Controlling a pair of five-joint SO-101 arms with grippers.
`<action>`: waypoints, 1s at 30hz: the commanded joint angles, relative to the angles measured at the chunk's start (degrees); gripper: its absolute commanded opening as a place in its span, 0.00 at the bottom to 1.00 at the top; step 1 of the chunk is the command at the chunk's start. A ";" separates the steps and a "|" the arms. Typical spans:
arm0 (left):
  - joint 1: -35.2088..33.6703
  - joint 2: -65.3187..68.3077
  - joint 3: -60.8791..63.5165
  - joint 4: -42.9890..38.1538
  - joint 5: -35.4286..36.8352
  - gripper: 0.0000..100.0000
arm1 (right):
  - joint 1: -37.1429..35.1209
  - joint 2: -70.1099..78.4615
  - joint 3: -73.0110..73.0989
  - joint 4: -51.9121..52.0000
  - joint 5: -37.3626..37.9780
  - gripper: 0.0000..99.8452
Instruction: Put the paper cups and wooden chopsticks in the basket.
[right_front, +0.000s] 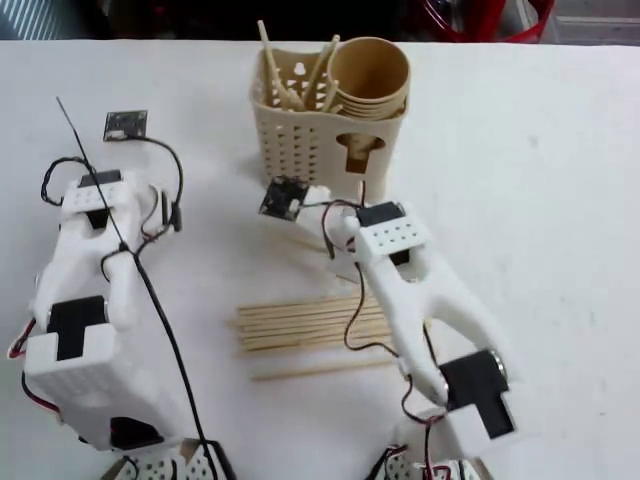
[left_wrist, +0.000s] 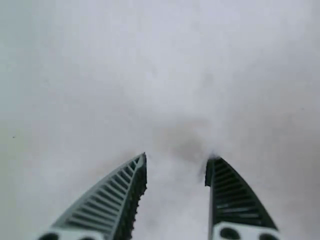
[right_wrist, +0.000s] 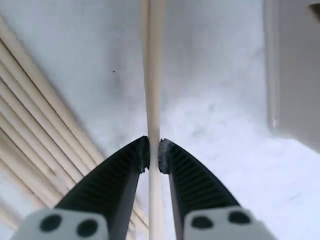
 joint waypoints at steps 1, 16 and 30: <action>0.75 -0.22 -2.46 -0.62 0.70 0.20 | 0.13 -8.48 -0.18 0.57 -4.40 0.02; 0.75 -0.22 -2.46 -0.62 0.70 0.20 | -2.15 -41.45 1.05 -1.10 -22.86 0.02; 0.75 -0.13 -2.29 -0.62 0.70 0.20 | -5.32 -30.02 -16.70 -37.23 -37.89 0.02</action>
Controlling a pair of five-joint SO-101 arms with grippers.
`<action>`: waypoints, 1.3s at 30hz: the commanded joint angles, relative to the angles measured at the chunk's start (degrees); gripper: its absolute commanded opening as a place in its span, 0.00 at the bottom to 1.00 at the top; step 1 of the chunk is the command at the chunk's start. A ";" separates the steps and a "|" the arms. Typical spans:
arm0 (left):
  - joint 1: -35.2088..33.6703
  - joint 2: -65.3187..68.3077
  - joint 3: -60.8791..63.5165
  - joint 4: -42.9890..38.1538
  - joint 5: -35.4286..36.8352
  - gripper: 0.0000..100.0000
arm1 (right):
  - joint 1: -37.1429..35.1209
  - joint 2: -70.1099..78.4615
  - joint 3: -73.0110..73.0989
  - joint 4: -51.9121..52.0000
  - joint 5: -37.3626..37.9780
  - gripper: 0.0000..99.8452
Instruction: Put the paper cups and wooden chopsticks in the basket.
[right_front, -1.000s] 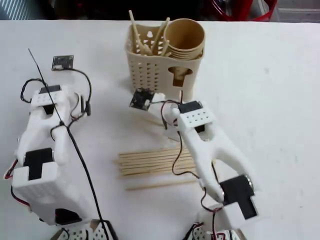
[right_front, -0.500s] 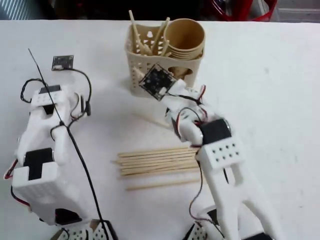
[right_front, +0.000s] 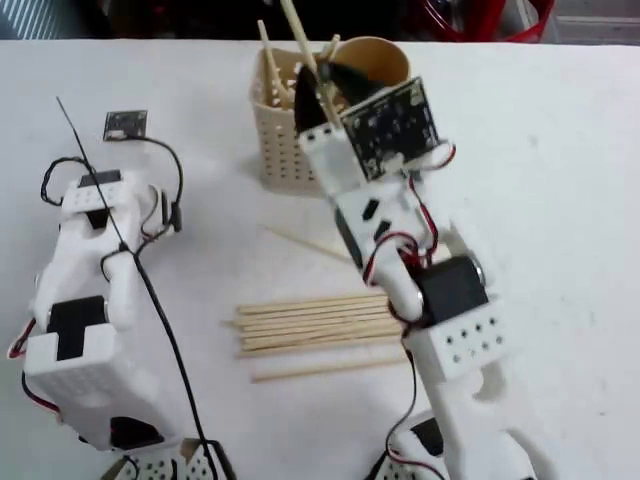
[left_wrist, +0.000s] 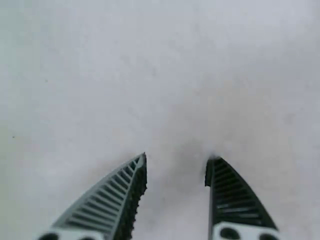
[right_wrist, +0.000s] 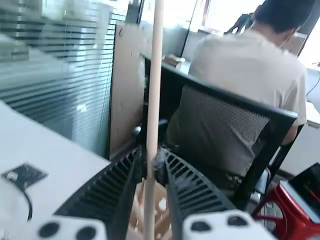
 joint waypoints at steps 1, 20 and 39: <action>0.75 -0.13 -2.29 -0.62 0.70 0.20 | -0.92 7.43 -8.53 -8.31 -0.62 0.02; 2.86 -0.40 -2.11 1.67 0.53 0.20 | -4.09 52.09 -62.77 -2.42 -0.09 0.02; 3.47 -0.40 -1.93 1.76 0.35 0.20 | -5.14 54.99 -68.66 0.40 0.00 0.11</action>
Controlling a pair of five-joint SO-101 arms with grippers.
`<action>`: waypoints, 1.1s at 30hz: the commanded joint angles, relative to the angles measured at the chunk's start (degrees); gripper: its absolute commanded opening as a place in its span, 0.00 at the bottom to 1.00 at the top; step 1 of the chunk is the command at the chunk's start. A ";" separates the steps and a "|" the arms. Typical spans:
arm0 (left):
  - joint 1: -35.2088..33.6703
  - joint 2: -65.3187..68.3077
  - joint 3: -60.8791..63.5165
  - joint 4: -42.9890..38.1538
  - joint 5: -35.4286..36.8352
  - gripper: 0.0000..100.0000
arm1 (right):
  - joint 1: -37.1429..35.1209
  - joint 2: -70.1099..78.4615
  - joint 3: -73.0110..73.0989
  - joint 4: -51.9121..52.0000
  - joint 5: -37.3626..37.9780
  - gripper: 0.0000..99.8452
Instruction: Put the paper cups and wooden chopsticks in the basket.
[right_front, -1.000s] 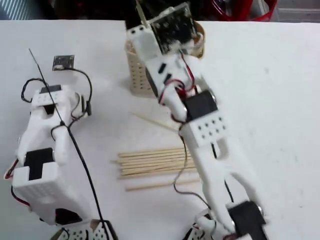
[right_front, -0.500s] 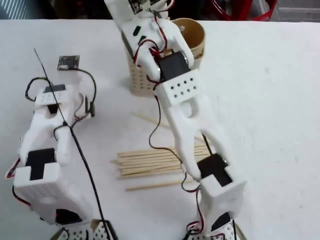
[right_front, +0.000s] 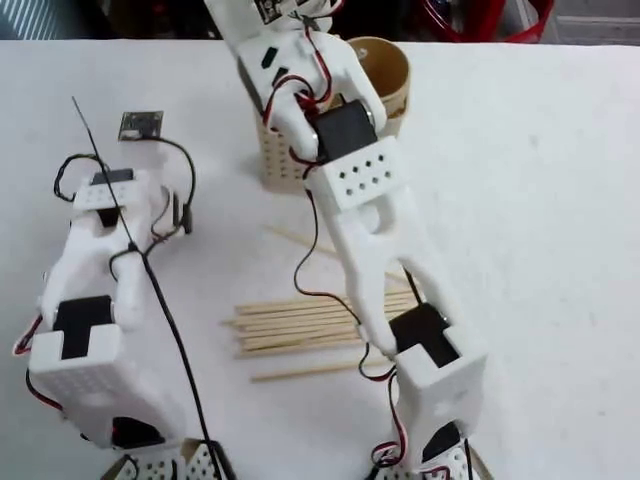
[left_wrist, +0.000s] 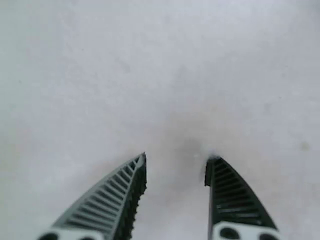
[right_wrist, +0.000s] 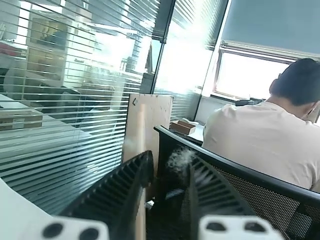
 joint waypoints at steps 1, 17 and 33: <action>0.84 -0.40 -1.93 0.53 0.35 0.20 | -0.57 -0.75 -2.81 -0.04 0.44 0.11; 0.75 -0.04 -2.29 0.18 0.35 0.20 | -6.81 -16.22 -1.67 71.08 22.42 0.04; 0.48 -0.04 -2.11 0.09 0.26 0.20 | -1.71 -25.71 62.07 56.40 36.04 0.09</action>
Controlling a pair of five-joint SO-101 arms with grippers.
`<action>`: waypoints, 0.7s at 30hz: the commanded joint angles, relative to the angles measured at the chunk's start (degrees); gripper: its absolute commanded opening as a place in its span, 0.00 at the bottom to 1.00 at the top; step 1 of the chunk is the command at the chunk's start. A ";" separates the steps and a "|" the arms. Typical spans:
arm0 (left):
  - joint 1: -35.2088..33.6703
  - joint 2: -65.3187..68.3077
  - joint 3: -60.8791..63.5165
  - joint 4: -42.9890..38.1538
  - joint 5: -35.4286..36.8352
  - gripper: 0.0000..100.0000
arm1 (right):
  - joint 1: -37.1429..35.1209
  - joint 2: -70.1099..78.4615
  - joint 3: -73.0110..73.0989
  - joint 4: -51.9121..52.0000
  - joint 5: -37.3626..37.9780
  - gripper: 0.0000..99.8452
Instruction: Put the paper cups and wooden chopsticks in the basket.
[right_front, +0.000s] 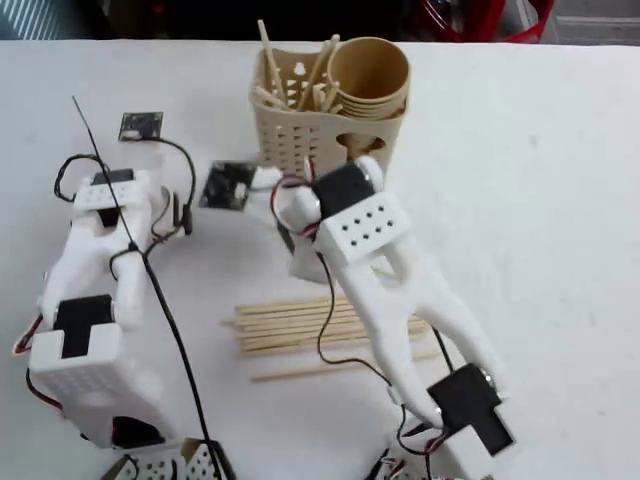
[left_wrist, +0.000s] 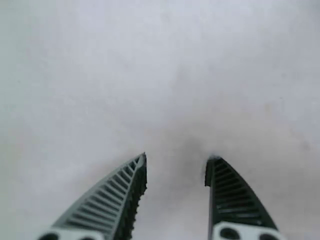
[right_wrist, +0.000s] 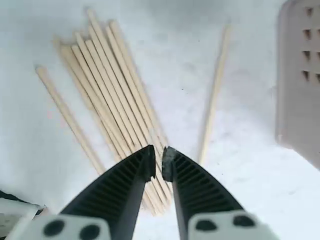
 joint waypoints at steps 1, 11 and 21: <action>0.57 -0.22 -2.11 0.09 0.26 0.20 | 1.71 -2.42 10.90 -11.03 0.79 0.12; 0.75 -0.22 -2.11 0.09 0.26 0.20 | 8.13 9.19 14.24 -28.00 0.79 0.15; 0.75 -0.22 -2.29 0.09 0.26 0.20 | 8.92 17.45 12.57 -33.45 0.26 0.14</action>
